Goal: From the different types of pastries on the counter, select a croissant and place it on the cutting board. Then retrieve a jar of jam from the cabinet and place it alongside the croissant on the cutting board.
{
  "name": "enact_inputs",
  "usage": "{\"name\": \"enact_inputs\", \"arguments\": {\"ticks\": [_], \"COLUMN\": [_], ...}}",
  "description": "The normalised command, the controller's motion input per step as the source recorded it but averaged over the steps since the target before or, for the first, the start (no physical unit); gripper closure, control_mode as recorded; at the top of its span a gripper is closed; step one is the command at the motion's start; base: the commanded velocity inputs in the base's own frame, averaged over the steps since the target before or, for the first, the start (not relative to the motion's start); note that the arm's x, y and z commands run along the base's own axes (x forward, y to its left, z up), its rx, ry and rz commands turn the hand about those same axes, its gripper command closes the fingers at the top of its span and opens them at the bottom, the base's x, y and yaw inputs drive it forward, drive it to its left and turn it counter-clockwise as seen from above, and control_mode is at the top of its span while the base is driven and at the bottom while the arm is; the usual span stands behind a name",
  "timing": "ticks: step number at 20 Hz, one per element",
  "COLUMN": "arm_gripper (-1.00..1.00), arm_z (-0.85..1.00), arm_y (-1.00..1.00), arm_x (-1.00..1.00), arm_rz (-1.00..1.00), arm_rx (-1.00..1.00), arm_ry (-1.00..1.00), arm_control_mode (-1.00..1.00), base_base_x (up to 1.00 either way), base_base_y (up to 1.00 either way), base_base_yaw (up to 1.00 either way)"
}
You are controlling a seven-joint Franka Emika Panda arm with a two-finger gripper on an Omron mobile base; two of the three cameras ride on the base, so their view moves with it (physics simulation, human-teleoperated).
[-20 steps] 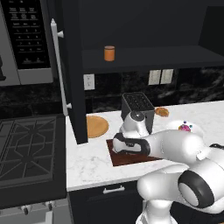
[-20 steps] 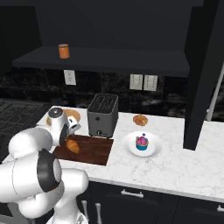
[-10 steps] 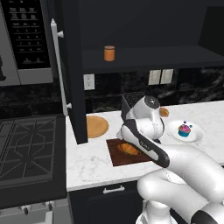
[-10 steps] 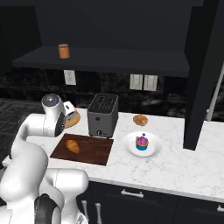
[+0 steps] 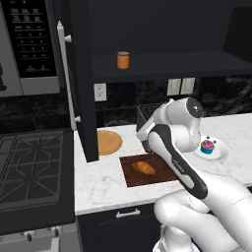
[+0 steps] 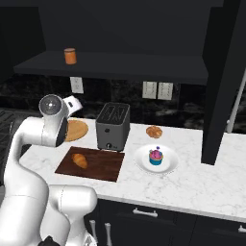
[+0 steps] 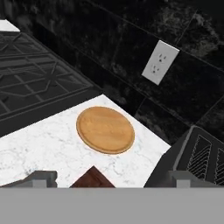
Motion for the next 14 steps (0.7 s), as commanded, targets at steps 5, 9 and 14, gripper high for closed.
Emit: {"name": "enact_inputs", "arguments": {"ticks": [5,9,14], "arm_gripper": [-1.00,-1.00,-1.00], "arm_z": [1.00,1.00,1.00], "arm_y": [-0.07,-0.06,-0.12], "arm_x": [-0.14,0.00,0.00], "arm_rz": [-0.01,0.00,0.00], "arm_rx": [0.03,0.01,0.09], "arm_ry": [-0.29,-0.21,-0.06], "arm_control_mode": [-1.00,-1.00,-1.00], "base_base_x": [0.00,0.00,0.00], "base_base_y": [0.00,0.00,0.00], "base_base_yaw": [0.00,0.00,0.00]}}
